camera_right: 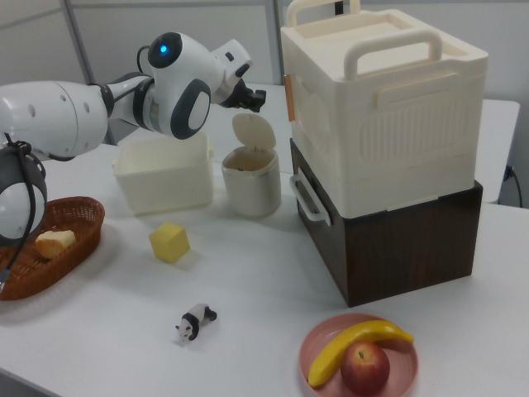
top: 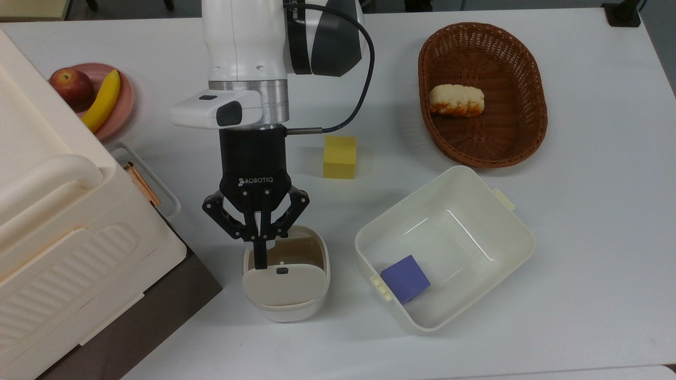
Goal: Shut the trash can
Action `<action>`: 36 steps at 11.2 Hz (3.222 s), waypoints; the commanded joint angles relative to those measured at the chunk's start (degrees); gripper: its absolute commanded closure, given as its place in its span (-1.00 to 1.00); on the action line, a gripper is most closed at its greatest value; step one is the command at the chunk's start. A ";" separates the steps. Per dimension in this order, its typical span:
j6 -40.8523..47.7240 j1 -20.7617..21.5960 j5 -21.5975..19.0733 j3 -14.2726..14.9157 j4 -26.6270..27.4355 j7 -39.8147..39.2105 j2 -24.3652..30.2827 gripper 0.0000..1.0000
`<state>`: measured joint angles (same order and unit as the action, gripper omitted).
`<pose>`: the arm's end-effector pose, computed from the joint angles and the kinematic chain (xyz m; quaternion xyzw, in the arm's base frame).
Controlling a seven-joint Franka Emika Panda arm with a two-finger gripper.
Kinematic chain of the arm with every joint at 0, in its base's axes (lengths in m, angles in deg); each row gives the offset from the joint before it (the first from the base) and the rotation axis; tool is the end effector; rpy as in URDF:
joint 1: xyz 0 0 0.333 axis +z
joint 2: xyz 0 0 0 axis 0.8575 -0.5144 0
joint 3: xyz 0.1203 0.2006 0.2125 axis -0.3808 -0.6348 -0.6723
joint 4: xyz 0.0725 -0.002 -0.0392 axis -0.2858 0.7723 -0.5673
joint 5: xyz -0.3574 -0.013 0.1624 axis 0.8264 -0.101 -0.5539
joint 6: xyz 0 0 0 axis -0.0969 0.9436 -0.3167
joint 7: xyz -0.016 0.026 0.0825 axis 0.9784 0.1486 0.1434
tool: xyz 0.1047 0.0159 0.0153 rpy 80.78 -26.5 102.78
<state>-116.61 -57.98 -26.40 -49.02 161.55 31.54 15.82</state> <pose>0.7641 -0.0006 0.5003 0.9012 0.0698 0.4275 0.0166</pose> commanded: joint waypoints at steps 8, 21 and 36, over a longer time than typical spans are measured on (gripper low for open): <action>-5.52 0.08 2.29 0.05 -0.94 -0.97 -2.69 1.00; -5.00 -3.08 2.81 -3.47 3.90 -2.55 4.96 1.00; -5.52 -0.62 3.17 -2.59 0.21 -2.82 -0.14 1.00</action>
<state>-121.63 -59.54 -24.04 -52.52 162.80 29.31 16.37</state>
